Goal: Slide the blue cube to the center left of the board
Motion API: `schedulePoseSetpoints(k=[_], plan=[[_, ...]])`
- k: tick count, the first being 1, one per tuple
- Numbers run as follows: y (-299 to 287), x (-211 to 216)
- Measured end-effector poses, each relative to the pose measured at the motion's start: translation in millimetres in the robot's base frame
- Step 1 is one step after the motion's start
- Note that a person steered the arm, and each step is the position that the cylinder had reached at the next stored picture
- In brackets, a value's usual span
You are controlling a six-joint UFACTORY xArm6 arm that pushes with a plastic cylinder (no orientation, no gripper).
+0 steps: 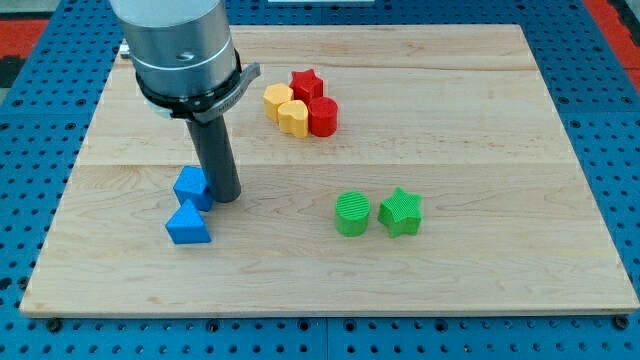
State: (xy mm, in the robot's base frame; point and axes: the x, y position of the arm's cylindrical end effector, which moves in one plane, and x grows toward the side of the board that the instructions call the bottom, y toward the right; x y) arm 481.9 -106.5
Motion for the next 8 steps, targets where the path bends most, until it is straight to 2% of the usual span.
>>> schedulePoseSetpoints(k=[1, 2, 3, 4, 5, 8], plan=[[-29.2, -13.0], [-30.9, -13.0], [-18.7, 2.6], [-29.0, 39.4], [-64.4, 24.7], [-96.7, -139.9]])
